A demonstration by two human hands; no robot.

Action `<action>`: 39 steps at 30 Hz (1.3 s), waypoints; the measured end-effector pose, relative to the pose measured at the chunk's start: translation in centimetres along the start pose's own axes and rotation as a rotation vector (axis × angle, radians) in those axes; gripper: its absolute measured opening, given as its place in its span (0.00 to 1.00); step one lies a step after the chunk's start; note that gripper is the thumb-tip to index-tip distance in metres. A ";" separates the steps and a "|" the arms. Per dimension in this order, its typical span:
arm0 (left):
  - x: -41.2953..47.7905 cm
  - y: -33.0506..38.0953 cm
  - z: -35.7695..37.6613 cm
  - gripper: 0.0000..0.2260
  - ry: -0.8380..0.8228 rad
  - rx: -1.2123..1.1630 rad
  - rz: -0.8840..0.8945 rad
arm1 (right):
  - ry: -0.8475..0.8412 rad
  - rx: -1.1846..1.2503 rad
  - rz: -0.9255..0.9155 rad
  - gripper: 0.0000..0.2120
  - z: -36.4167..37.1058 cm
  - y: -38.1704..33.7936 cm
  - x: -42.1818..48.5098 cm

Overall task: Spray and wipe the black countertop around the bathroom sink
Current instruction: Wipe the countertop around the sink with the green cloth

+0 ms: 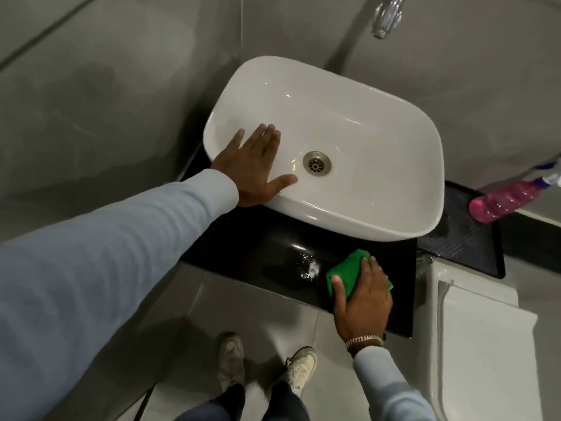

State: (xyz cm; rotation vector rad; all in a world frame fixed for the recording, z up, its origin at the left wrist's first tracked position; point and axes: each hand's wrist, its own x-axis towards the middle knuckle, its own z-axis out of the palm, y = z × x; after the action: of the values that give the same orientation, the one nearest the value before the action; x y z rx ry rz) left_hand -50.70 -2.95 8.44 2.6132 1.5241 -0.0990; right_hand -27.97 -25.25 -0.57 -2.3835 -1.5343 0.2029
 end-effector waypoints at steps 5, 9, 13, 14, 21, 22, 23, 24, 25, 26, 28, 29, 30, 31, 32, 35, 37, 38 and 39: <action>0.0 -0.3 -0.3 0.45 0.009 -0.035 0.023 | -0.018 0.251 -0.024 0.30 1.6 -6.6 2.0; -0.1 -0.4 -0.4 0.45 0.035 -0.034 0.022 | -0.080 0.495 -0.036 0.24 1.8 -10.4 3.4; -0.2 -0.5 -0.3 0.45 0.028 -0.042 0.025 | -0.220 0.132 -0.217 0.30 3.6 -14.9 2.2; -0.1 -0.6 -0.4 0.45 0.029 -0.040 0.029 | -0.253 0.045 -0.256 0.30 4.2 -15.5 1.4; -0.4 -0.7 -0.6 0.46 0.033 -0.024 0.060 | -0.148 -0.193 -0.386 0.25 3.5 -5.1 -0.6; -0.3 -0.6 -0.4 0.46 0.033 -0.021 0.065 | -0.117 -0.217 -0.315 0.26 2.9 -2.8 -0.4; -0.3 -0.7 -0.5 0.45 0.037 -0.014 0.065 | -0.079 -0.233 -0.234 0.26 2.1 -0.8 0.0; -0.3 -0.7 -0.4 0.45 0.033 -0.015 0.063 | -0.038 -0.242 -0.143 0.27 1.5 0.8 0.2; -0.2 -0.7 -0.4 0.44 0.032 -0.019 0.057 | 0.003 -0.229 -0.044 0.28 1.1 1.8 0.5; -0.2 -0.7 -0.3 0.44 0.037 -0.020 0.052 | 0.041 -0.204 0.056 0.28 0.9 2.0 0.8; -0.1 -0.7 -0.3 0.44 0.032 -0.023 0.043 | 0.110 -0.127 0.255 0.28 1.5 0.5 1.4; -0.1 -0.6 -0.3 0.44 0.021 -0.023 0.044 | 0.138 -0.091 0.335 0.27 2.0 -1.0 1.4; -0.1 -0.7 -0.3 0.44 0.015 -0.019 0.042 | 0.140 -0.067 0.371 0.26 2.5 -2.7 1.2; 0.0 -0.7 -0.2 0.44 0.016 -0.018 0.040 | 0.121 -0.055 0.351 0.25 2.9 -4.6 0.8; 0.0 -0.8 -0.1 0.44 0.017 -0.021 0.041 | 0.090 -0.051 0.292 0.25 3.4 -6.6 0.3; 0.2 -0.8 0.2 0.45 0.037 -0.025 0.037 | -0.025 -0.044 0.041 0.25 5.2 -12.3 -0.8; 0.3 -0.9 0.3 0.47 0.042 -0.013 0.030 | -0.183 0.018 -0.136 0.27 6.6 -16.0 -1.0; 0.3 -0.9 0.3 0.47 0.038 -0.005 0.031 | -0.266 0.046 -0.231 0.27 7.1 -17.4 -1.0; 0.2 -1.0 0.2 0.48 0.026 0.000 0.031 | -0.310 0.054 -0.327 0.27 7.5 -18.2 -1.0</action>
State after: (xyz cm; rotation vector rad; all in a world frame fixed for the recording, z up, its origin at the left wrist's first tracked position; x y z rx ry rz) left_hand -51.45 -2.29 8.15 2.6474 1.4907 -0.0619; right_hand -46.15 -17.87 -1.81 -2.0926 -2.0007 0.5519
